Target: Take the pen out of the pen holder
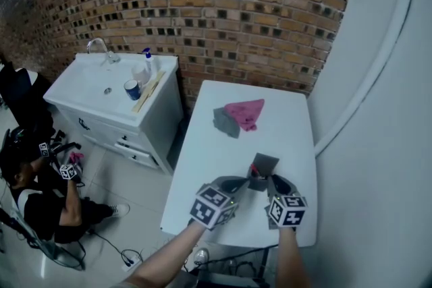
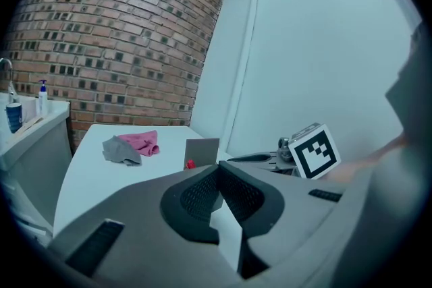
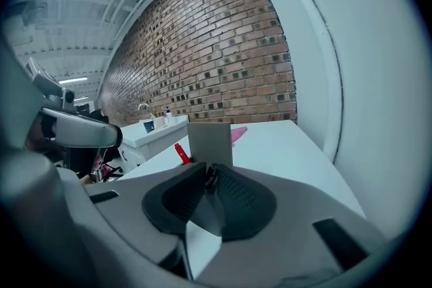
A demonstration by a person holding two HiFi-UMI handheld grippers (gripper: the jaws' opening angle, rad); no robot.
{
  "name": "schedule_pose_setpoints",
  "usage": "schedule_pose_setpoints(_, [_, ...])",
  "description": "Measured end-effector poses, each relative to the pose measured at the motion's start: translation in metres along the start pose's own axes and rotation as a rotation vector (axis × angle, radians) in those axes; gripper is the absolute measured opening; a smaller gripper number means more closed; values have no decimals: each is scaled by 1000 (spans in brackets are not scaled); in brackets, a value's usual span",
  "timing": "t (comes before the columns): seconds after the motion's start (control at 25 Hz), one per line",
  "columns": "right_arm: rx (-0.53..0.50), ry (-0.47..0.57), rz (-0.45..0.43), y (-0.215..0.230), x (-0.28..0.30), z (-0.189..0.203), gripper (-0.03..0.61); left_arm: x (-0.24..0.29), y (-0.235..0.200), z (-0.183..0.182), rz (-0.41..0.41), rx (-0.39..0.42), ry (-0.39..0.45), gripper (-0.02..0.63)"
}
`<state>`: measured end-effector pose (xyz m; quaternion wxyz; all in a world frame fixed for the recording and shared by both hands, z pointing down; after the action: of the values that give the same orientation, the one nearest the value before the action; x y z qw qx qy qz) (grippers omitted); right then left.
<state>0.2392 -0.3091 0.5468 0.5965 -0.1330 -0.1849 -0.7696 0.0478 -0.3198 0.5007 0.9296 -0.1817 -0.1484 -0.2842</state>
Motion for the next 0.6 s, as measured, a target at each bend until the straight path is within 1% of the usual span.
schedule_pose_setpoints(0.32, [-16,36,-8,-3,-11,-12,57,-5,2,0,4,2,12,8])
schedule_pose_setpoints(0.6, [-36,77,-25,-11,-32,-30,57,-15,7,-8,8,15,44,8])
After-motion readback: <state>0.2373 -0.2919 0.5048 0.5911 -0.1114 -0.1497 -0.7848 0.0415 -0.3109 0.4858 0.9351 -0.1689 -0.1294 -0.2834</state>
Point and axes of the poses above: the fingertips, and each gripper's own axes: x forward along the fingers, y to its right, z out of its underside, the point moved 9 cm from there along -x, backward along the fingers, and after that the axes turned 2 degrees about -x, right-handed, at the moved point
